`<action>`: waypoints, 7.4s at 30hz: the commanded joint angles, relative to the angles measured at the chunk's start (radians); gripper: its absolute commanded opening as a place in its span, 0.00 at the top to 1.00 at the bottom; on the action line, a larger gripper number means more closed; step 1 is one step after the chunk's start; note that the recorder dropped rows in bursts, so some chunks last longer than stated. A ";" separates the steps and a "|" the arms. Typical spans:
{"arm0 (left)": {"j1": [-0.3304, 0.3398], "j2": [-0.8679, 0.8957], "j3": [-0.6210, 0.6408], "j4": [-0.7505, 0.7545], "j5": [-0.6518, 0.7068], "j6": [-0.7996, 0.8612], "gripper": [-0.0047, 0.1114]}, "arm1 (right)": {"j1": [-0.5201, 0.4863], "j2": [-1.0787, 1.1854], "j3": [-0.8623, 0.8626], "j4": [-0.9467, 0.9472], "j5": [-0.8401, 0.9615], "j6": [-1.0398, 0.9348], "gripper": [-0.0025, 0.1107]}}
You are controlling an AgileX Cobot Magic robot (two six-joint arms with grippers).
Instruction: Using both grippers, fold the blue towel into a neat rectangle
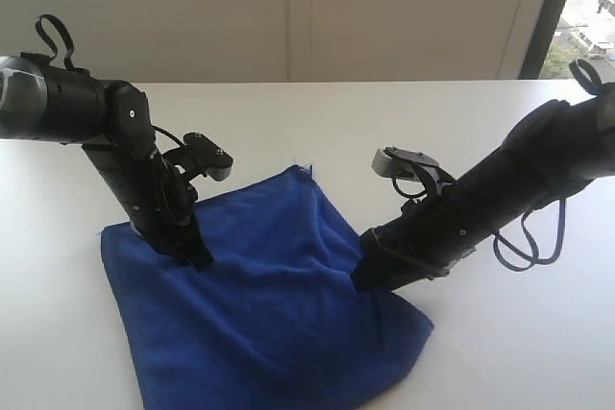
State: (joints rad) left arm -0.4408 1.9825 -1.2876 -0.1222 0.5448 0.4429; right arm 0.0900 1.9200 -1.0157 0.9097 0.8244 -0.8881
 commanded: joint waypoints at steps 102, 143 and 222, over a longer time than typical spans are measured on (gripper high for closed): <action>0.000 -0.052 -0.074 -0.030 -0.044 -0.002 0.55 | -0.004 -0.046 0.002 -0.436 -0.177 0.403 0.87; -0.209 -0.247 0.336 -0.228 -0.179 -0.213 0.96 | 0.077 0.447 -0.928 -0.331 0.253 0.157 0.98; 0.072 -0.448 0.344 -0.199 -0.361 -0.086 0.96 | 0.170 0.014 -0.157 -0.649 0.081 0.350 0.98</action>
State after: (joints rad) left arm -0.3719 1.5797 -0.9304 -0.3212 0.1477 0.3435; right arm 0.2603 1.9231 -1.1773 0.2879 0.8966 -0.5652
